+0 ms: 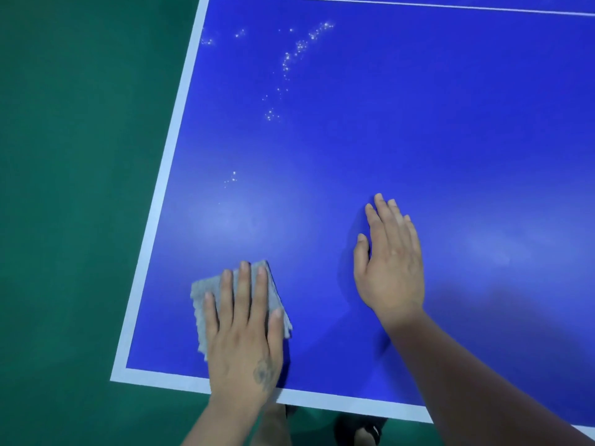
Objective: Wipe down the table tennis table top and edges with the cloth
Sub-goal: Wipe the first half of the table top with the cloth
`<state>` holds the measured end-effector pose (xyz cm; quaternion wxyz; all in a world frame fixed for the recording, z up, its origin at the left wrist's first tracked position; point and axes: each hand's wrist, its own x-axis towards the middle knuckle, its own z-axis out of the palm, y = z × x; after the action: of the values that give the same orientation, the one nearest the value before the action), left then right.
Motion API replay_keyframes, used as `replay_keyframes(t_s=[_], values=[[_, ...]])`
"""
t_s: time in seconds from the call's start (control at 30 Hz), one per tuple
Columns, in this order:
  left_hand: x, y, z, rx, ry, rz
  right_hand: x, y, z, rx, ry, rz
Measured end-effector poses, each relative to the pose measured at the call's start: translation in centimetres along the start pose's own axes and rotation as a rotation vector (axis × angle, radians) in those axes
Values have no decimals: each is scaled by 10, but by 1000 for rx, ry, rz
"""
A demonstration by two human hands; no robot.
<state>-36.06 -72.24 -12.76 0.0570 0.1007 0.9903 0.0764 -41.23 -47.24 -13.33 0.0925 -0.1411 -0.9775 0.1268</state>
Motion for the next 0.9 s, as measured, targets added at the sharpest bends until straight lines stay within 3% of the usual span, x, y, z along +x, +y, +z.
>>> replay_keyframes(t_s=[0.17, 0.37, 0.43, 0.6, 0.8, 0.9], values=[[-13, 39, 6, 8, -38, 149, 2, 0, -1, -37, -36, 1], [64, 66, 4, -42, -48, 376, 2, 0, -1, -29, -38, 0], [105, 59, 3, -31, -17, 352, 2, 0, 0, -10, -20, -2], [151, 19, -5, -36, 20, 88, 2, 1, 1, 12, -5, -7], [59, -20, -9, -19, -6, -40, 1, 0, 0, -4, -3, 4], [6, -32, -9, -3, -24, 2, 1, -2, -2, -23, -12, 6]])
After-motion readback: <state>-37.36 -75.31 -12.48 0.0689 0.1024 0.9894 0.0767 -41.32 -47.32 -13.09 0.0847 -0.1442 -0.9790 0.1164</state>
